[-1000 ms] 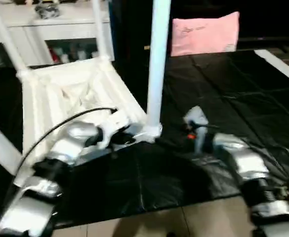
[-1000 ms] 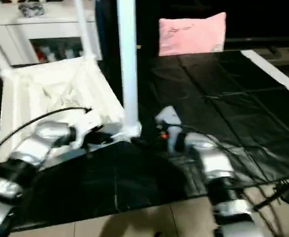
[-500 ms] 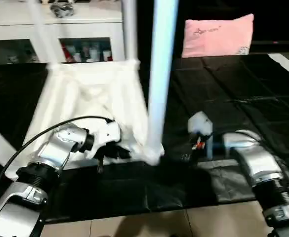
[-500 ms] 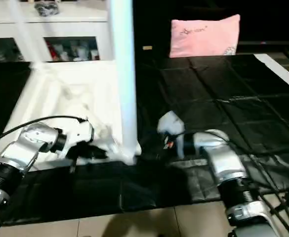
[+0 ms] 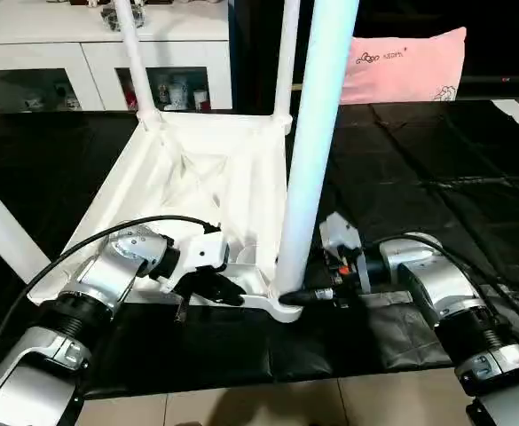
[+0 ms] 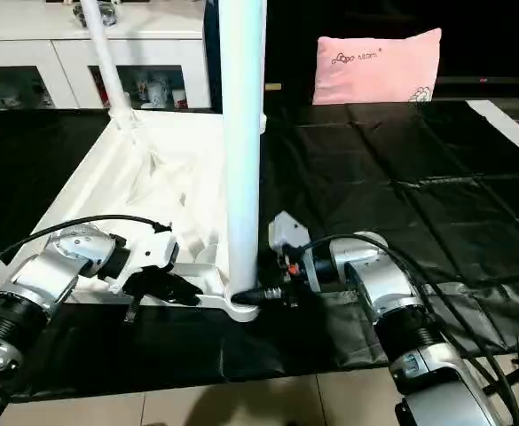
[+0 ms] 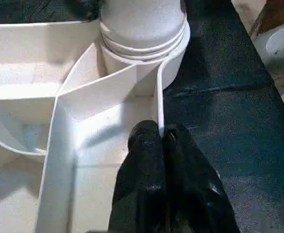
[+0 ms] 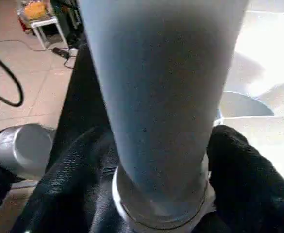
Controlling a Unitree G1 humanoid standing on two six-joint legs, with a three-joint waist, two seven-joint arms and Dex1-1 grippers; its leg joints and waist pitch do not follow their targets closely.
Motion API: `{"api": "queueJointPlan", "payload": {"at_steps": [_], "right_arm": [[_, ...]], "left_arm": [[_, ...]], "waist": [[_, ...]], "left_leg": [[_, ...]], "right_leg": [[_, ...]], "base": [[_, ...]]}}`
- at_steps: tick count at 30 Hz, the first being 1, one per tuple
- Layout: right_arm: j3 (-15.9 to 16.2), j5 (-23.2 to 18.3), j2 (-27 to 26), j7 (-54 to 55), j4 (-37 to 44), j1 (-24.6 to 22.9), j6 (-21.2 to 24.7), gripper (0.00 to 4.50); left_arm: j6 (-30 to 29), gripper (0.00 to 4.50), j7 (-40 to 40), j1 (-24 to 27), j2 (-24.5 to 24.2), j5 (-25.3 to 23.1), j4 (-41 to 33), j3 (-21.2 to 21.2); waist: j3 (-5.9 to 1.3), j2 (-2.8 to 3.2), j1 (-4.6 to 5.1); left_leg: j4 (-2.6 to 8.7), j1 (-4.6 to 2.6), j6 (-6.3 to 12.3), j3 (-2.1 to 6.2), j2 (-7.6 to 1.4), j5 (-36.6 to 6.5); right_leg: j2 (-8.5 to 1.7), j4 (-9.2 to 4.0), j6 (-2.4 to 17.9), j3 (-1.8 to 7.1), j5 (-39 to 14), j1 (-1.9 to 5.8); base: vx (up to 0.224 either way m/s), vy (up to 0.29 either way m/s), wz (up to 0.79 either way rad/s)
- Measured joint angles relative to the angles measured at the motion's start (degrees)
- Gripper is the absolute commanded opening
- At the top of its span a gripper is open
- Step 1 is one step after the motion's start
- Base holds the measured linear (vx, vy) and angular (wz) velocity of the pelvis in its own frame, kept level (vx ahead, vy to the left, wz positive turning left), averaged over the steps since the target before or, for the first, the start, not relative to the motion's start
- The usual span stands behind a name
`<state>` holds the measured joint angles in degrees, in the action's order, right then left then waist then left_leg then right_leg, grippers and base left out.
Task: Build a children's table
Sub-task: Rotate leg to tighten
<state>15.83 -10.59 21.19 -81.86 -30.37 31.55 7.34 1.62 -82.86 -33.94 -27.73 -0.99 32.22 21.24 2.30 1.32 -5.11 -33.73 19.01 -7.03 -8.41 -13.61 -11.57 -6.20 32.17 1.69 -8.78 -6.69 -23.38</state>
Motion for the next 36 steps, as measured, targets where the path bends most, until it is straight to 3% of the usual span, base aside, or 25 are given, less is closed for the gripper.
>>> {"api": "queueJointPlan", "payload": {"at_steps": [14, 18, 20, 24, 27, 30, 31, 34, 36], "right_arm": [[-0.11, -0.28, 0.41, -0.94, -0.14, 0.11, 0.44, 2.04], [-2.23, 0.04, -0.72, 5.33, 0.33, -0.78, 2.81, 2.01], [-4.01, 0.50, -2.36, 11.00, -0.05, -1.25, 3.85, 2.00], [-8.51, 1.73, -7.77, 25.63, -2.89, -0.65, 5.04, 1.98], [-10.60, 2.72, -11.92, 37.51, -6.10, 1.89, 6.20, 1.98], [-12.09, 3.98, -15.57, 46.48, -9.48, 4.88, 7.45, 1.98], [-12.28, 4.37, -16.48, 49.12, -10.42, 5.51, 7.59, 1.98], [-13.04, 6.24, -18.39, 53.86, -11.96, 6.90, 7.43, 1.97], [-13.05, 6.84, -18.92, 55.60, -13.19, 7.73, 6.67, 1.97]], "left_arm": [[-0.03, 0.00, -0.29, 0.00, 0.09, -0.03, 0.04, 0.33], [-3.43, 0.00, 5.32, -0.04, 2.67, -0.27, 0.98, -1.52], [-6.55, 0.00, 9.09, -0.36, 3.92, -0.63, 1.45, -2.61], [-13.99, 0.00, 18.79, -0.64, 7.80, -1.01, 1.66, -5.74], [-19.53, 0.00, 26.28, -1.63, 10.89, -1.07, 1.82, -7.43], [-23.10, 0.00, 32.20, -1.65, 13.73, -1.20, 1.63, -9.37], [-24.01, 0.00, 34.30, -1.67, 14.73, -1.39, 1.63, -9.74], [-24.82, 0.00, 38.40, -1.84, 16.50, -2.20, 1.66, -10.28], [-24.98, 0.00, 39.66, -2.29, 16.99, -2.75, 1.90, -10.22]], "waist": [[0.00, 0.00, -0.12], [-0.04, 0.06, 0.06], [-0.04, 0.03, 0.72], [-0.04, 0.03, 3.51], [-0.03, 0.17, 5.84], [0.04, 0.67, 7.76], [0.06, 0.68, 8.35], [0.07, 0.69, 9.46], [0.07, 0.70, 9.67]], "left_leg": [[-0.01, 0.00, 0.00, 0.00, 0.00, 0.00], [-0.15, -0.09, 0.01, -0.15, 0.02, 0.03], [-0.28, -0.14, 0.01, -0.18, 0.05, 0.03], [-0.56, -0.19, 0.01, -0.09, 0.13, 0.03], [-0.88, 0.05, 0.02, 0.40, -0.08, 0.01], [-0.73, 0.24, 0.03, 1.21, -0.28, 0.00], [-0.69, 0.06, 0.04, 1.43, -0.31, -0.02], [-0.71, -0.04, 0.04, 1.61, -0.15, -0.03], [-0.71, -0.01, 0.04, 1.71, -0.13, -0.03]], "right_leg": [[0.01, 0.00, -0.01, 0.05, -0.01, 0.01], [0.01, 0.02, -0.01, 0.11, -0.01, 0.16], [0.01, 0.02, -0.01, 0.09, -0.01, 0.18], [0.00, -0.06, -0.03, -0.02, -0.01, 0.19], [-0.24, -0.85, -0.04, -1.44, 0.00, 0.36], [-0.31, -2.42, -0.04, -2.99, 0.00, 1.19], [-0.23, -2.63, -0.04, -3.07, 0.00, 1.55], [-0.30, -2.69, -0.04, -3.19, 0.00, 1.71], [-0.33, -2.71, -0.04, -3.34, 0.00, 1.65]], "base": [[0.000, 0.000, 0.00], [0.000, 0.000, 0.00], [0.000, 0.000, 0.00], [0.000, 0.000, 0.00], [0.000, 0.000, 0.00], [0.000, 0.000, 0.00], [0.000, 0.000, 0.00], [0.000, 0.000, 0.00], [0.000, 0.000, 0.00]]}}
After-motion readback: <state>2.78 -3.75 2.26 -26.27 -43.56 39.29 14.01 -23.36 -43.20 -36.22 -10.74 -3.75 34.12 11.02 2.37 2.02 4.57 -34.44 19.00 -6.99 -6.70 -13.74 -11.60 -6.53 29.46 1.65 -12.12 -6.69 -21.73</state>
